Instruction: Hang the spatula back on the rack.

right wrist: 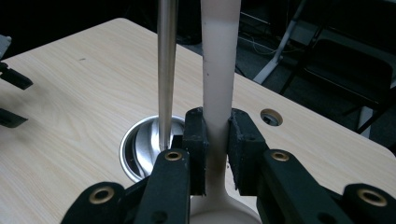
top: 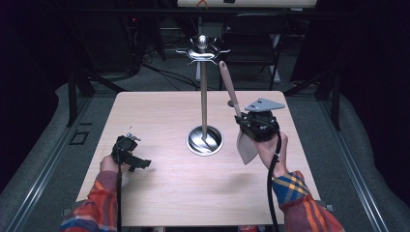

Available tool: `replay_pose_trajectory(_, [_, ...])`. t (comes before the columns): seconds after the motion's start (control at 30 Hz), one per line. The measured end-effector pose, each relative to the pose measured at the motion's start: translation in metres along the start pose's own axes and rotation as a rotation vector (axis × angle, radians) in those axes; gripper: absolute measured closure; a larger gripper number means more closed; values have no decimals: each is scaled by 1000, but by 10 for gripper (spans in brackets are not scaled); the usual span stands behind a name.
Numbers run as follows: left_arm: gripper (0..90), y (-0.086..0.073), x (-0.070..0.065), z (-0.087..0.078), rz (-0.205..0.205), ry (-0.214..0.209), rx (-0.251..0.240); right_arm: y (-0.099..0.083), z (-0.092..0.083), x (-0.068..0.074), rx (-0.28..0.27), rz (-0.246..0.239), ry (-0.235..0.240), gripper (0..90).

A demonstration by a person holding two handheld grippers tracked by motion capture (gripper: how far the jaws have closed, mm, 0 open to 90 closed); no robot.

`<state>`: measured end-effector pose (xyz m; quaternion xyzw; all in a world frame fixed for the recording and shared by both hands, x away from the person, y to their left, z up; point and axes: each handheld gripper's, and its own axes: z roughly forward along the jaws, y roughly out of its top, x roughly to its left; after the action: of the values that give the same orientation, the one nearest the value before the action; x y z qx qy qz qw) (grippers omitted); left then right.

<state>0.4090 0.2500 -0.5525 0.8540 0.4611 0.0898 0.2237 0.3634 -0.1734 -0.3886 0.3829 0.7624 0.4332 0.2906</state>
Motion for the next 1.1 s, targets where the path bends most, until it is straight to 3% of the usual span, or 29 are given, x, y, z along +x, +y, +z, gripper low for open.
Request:
replay_pose_trajectory(0.1, [5,0,0,0,2,0,1,2,-2,1,-15,3,5,787])
replay_pose_trajectory(0.13, [5,0,0,0,2,0,2,4,-7,0,42,-10,-13,787])
replay_pose_trajectory(0.17, [5,0,0,0,2,1,0,5,-9,1,45,-15,-18,787])
replay_pose_trajectory(0.6, [6,0,-1,1,9,-1,6,9,-14,5,13,-28,-8,787])
replay_pose_trajectory(1.1, [8,0,-1,2,11,-4,13,13,-9,10,51,-46,18,786])
